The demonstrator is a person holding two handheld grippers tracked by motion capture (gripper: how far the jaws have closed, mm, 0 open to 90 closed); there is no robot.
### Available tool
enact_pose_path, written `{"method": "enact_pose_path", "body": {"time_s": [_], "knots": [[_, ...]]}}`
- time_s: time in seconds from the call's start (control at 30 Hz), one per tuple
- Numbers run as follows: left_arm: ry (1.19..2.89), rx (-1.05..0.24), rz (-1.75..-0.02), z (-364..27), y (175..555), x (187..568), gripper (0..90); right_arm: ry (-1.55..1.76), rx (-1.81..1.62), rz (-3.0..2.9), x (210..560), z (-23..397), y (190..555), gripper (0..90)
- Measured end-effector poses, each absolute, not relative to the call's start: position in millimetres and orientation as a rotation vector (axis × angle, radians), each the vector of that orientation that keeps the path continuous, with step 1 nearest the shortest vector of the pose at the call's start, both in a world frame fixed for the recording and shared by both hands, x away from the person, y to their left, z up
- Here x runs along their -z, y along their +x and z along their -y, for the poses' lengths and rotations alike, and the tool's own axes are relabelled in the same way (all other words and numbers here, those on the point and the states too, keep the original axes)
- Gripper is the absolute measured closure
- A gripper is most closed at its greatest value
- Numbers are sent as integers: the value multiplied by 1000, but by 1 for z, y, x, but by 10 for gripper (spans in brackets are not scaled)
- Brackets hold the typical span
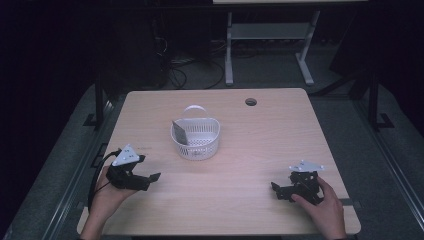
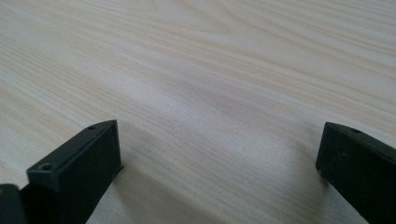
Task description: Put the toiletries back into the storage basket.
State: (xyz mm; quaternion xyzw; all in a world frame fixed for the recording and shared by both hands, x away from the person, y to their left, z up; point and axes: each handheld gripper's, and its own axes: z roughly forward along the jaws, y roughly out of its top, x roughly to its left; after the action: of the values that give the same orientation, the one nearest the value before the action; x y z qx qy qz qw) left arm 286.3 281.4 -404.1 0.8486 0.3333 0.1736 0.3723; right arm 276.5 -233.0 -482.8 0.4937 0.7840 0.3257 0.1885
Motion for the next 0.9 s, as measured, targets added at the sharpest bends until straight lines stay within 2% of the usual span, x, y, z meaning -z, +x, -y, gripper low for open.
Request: {"method": "enact_pose_path", "body": {"time_s": [0.47, 0.9], "knots": [[2188, -415, -867, -286, 266, 441, 148, 1389, -915, -2206, 483, 233, 277, 0], [2233, -413, -887, -286, 262, 461, 142, 1389, -916, -2206, 483, 233, 277, 0]]}}
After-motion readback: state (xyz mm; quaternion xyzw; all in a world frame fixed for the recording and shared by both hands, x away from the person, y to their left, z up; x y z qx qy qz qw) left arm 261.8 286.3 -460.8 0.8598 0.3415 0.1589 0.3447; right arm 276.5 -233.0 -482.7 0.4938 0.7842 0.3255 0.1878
